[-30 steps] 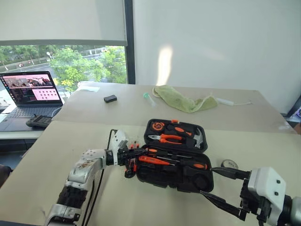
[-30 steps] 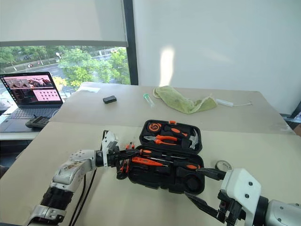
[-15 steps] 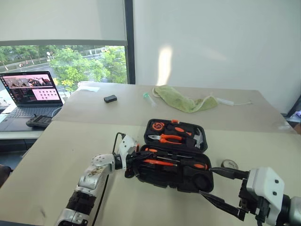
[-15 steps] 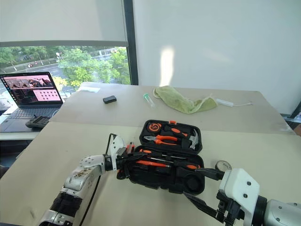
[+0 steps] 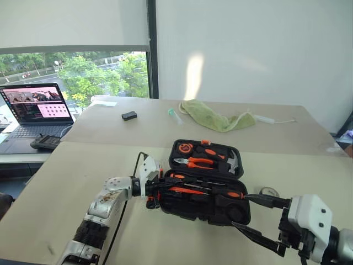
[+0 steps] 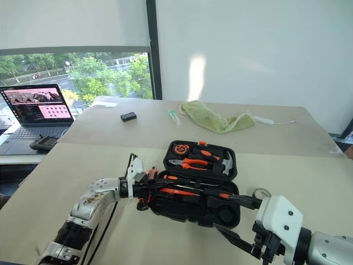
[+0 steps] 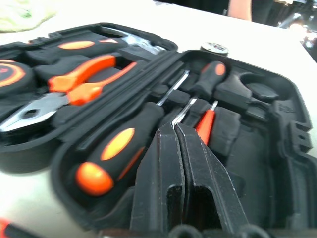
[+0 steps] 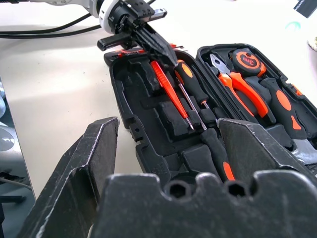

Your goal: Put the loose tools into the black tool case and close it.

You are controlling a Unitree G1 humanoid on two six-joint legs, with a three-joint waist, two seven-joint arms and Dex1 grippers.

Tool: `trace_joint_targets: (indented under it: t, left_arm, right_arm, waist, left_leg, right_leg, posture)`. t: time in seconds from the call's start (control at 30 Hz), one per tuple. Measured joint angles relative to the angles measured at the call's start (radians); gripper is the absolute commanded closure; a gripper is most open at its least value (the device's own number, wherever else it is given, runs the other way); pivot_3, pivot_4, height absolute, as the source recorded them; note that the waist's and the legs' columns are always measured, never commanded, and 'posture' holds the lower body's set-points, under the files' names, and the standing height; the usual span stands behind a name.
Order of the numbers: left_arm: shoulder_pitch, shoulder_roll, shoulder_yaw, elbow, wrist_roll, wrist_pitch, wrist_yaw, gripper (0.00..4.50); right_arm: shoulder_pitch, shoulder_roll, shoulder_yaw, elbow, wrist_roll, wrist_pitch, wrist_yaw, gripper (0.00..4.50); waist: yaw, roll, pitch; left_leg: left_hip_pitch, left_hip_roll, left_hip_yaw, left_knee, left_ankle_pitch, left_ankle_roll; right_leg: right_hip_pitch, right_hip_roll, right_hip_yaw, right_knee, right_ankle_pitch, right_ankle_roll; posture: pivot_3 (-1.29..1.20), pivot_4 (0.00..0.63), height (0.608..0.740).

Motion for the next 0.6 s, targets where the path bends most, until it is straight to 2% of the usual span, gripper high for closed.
trace_joint_targets:
  t: [0.2, 0.43, 0.6]
  left_arm:
    - [-0.022, 0.040, -0.055, 0.000, 0.031, 0.084, -0.027, 4.42]
    - [-0.084, -0.009, 0.028, -0.023, -0.157, 0.343, -0.009, 4.42]
    - [-0.131, 0.005, 0.024, -0.077, -0.153, 0.451, 0.067, 4.42]
  right_arm:
    - [-0.003, 0.000, 0.005, 0.000, 0.000, 0.000, 0.000, 0.76]
    - [-0.004, 0.000, 0.005, 0.000, 0.000, 0.000, 0.002, 0.76]
    - [-0.010, 0.000, 0.005, 0.000, 0.000, 0.002, 0.003, 0.76]
  waist:
    - [0.001, 0.000, 0.000]
    - [0.002, 0.000, 0.000]
    - [-0.002, 0.000, 0.000]
  left_leg:
    - [0.001, 0.000, 0.000, 0.000, 0.000, 0.000]
    - [-0.001, 0.000, -0.001, 0.002, 0.000, 0.000]
    - [0.000, 0.000, -0.001, 0.001, 0.000, 0.000]
  right_leg:
    - [0.001, 0.000, 0.000, 0.000, 0.000, 0.000]
    - [0.000, 0.000, -0.001, 0.000, 0.000, 0.000]
    - [0.000, 0.001, 0.000, 0.000, 0.000, 0.001]
  posture:
    - [0.00, 0.150, 0.740]
    - [0.00, 0.150, 0.740]
    - [0.00, 0.150, 0.740]
